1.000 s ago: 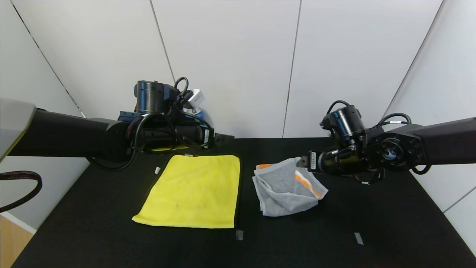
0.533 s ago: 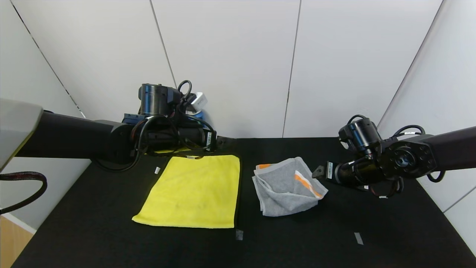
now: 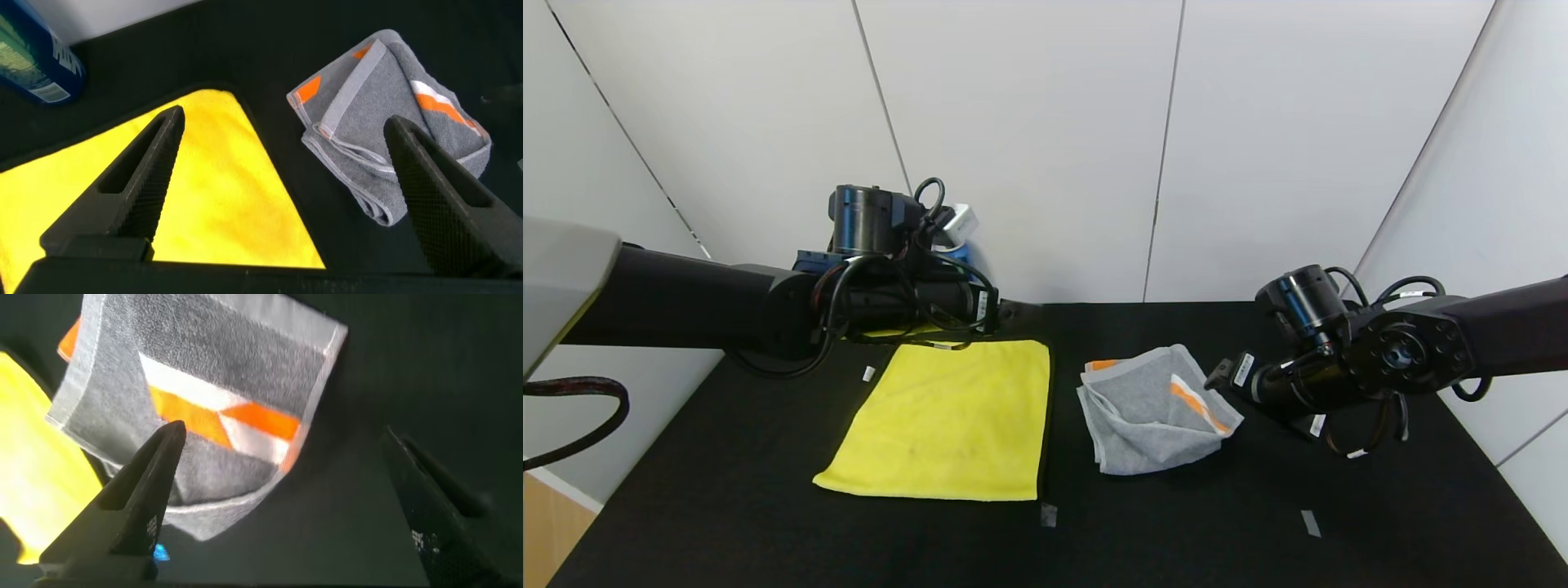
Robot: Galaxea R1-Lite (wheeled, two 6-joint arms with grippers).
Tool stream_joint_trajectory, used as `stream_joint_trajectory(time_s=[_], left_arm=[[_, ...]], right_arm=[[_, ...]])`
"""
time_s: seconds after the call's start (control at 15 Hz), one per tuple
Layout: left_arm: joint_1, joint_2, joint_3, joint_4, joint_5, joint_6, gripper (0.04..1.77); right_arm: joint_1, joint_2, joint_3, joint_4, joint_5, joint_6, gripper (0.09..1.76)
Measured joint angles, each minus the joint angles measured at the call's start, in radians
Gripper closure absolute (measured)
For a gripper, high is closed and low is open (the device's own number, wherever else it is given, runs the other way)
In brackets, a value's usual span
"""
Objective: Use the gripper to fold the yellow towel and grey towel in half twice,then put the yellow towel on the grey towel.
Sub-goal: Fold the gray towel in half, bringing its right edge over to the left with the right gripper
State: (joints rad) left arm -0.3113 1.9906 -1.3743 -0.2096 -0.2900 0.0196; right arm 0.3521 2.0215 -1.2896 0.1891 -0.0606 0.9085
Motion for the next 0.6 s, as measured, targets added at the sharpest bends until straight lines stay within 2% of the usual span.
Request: stream_joint_trajectory(time_s=[0.27,0.6], left_arm=[[0.000,0.000,0.000,0.000,0.000,0.000,0.09],[0.000,0.000,-0.001,0.000,0.000,0.000,0.09]], right_arm=[[0.031,0.013,-0.007,0.023,0.000,0.126,0.15],[0.044,0.058,-0.009,0.038,0.000,0.174,0.15]])
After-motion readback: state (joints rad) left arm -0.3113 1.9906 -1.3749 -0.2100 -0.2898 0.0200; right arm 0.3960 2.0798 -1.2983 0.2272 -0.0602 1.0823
